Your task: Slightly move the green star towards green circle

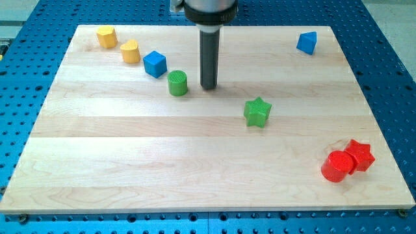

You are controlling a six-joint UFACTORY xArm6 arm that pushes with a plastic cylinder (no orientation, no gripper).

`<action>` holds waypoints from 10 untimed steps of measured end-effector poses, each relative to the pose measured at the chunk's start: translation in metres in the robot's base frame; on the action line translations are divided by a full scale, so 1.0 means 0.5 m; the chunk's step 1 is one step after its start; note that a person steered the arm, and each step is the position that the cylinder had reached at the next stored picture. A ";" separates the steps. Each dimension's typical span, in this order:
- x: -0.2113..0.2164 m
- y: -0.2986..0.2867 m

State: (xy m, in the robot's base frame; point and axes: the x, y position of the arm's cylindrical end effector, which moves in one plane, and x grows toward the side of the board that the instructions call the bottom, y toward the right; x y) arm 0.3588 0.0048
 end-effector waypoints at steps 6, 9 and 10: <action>-0.074 -0.150; 0.057 0.211; 0.167 0.293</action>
State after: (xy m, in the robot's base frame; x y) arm 0.4421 0.1513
